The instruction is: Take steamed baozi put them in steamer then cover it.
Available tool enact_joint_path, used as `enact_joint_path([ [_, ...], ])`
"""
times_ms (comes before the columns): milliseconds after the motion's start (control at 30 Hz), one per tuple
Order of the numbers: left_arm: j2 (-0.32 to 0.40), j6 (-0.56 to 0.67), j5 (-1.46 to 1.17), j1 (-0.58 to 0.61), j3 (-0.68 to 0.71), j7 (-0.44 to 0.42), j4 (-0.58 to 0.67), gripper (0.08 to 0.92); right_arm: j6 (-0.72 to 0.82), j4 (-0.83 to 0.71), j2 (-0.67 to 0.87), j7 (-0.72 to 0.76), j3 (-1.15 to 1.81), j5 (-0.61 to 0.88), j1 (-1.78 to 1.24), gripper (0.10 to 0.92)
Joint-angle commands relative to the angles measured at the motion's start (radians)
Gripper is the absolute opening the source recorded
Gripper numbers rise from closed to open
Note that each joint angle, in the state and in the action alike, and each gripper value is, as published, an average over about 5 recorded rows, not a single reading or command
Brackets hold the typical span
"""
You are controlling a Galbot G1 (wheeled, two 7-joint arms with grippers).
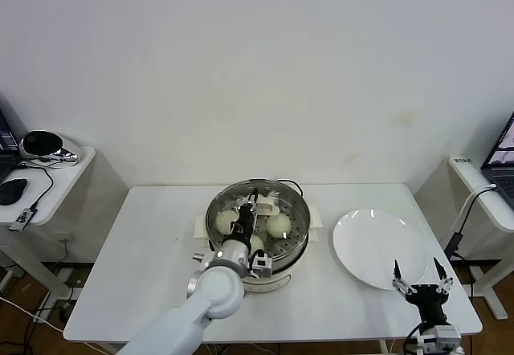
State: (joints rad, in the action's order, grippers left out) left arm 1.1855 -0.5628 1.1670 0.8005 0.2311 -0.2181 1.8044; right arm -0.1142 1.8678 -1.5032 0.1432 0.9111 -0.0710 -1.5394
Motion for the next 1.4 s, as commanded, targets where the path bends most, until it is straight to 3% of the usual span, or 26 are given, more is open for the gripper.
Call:
enact_joint_path([
  [33, 0.009, 0.005, 0.01, 0.011, 0.0, 0.007, -0.004, 0.147, 0.0, 0.0, 0.0, 0.001, -0.002, 0.0, 0.0, 0.823],
  [333, 0.021, 0.011, -0.003, 0.039, -0.017, 0.04, 0.015, 0.147, 0.001, 0.001, 0.001, 0.002, -0.003, 0.0, 0.0, 0.823],
  [433, 0.011, 0.008, -0.015, 0.065, -0.027, 0.046, 0.054, 0.182, 0.0, 0.002, 0.002, 0.001, -0.003, 0.0, -0.001, 0.823],
  [667, -0.043, 0.019, -0.073, 0.219, -0.091, 0.072, 0.235, 0.376, -0.001, 0.004, 0.001, 0.001, -0.003, 0.0, -0.005, 0.823],
  [900, -0.116, 0.079, -0.199, 0.529, -0.262, 0.147, 0.552, 0.584, -0.003, 0.002, 0.004, 0.002, -0.004, -0.001, -0.01, 0.823],
  [1033, -0.129, 0.164, -0.529, 0.781, -0.452, 0.328, 0.649, 0.697, -0.009, 0.003, 0.01, 0.006, -0.009, 0.003, -0.018, 0.823],
  [1133, -0.079, 0.384, -0.931, 0.932, -0.644, 0.442, 0.625, 0.776, -0.014, 0.005, 0.02, 0.008, -0.018, 0.012, -0.027, 0.823],
  [1233, -0.028, 0.526, -1.211, 1.023, -0.753, 0.504, 0.569, 0.815, -0.025, 0.006, 0.035, 0.009, -0.038, 0.03, -0.045, 0.823],
  [1400, 0.007, 0.531, -1.431, 1.097, -0.768, 0.54, 0.53, 0.822, -0.022, 0.034, 0.082, 0.015, -0.076, 0.109, -0.097, 0.823],
])
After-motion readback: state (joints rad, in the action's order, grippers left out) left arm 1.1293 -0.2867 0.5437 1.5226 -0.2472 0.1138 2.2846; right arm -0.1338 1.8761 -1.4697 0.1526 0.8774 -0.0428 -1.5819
